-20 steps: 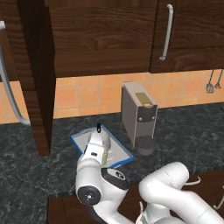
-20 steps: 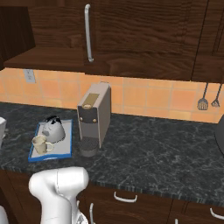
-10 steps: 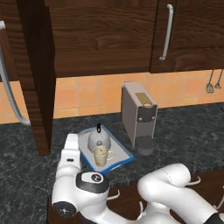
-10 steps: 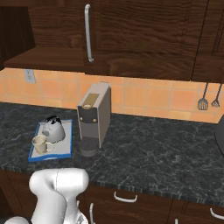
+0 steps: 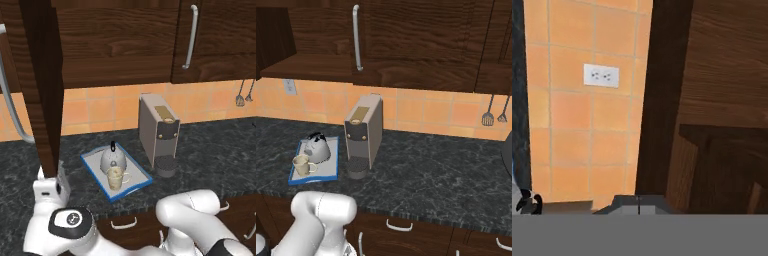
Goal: Pick the kettle from the counter and place it on the tray. Then pick the mug from the cabinet and place it on the tray. Then close the cabinet doors.
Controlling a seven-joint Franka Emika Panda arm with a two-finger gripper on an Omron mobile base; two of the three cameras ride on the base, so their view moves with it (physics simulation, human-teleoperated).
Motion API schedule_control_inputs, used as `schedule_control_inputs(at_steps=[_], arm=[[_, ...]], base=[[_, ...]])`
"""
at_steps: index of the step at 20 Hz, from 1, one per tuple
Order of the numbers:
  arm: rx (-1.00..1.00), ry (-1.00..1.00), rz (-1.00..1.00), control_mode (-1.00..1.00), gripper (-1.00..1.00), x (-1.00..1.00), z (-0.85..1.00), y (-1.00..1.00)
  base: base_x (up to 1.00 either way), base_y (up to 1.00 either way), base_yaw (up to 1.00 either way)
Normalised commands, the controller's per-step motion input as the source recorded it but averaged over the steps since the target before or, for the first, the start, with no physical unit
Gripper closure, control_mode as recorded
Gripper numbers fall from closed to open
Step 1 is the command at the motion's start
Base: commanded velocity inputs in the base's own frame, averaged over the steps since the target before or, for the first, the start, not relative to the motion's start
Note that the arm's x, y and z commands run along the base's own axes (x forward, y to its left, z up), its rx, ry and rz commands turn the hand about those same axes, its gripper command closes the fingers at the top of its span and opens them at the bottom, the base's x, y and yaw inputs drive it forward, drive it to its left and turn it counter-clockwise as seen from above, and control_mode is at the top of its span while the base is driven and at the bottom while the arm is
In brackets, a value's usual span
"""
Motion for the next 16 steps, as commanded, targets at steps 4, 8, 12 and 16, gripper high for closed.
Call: schedule_control_inputs(at_steps=[4,8,12,16], arm=[[-0.21,-0.35,0.00,-1.00,1.00,0.00,0.36,0.19],[-0.17,-0.36,0.00,-1.00,1.00,0.02,0.44,0.21],[-0.12,-0.33,0.04,-1.00,1.00,0.04,0.39,0.15],[0.00,-0.37,0.00,-1.00,1.00,0.00,0.47,0.01]], base=[[0.00,0.00,0.00],[0.00,0.00,0.00],[0.00,0.00,0.00],[0.00,0.00,0.00]])
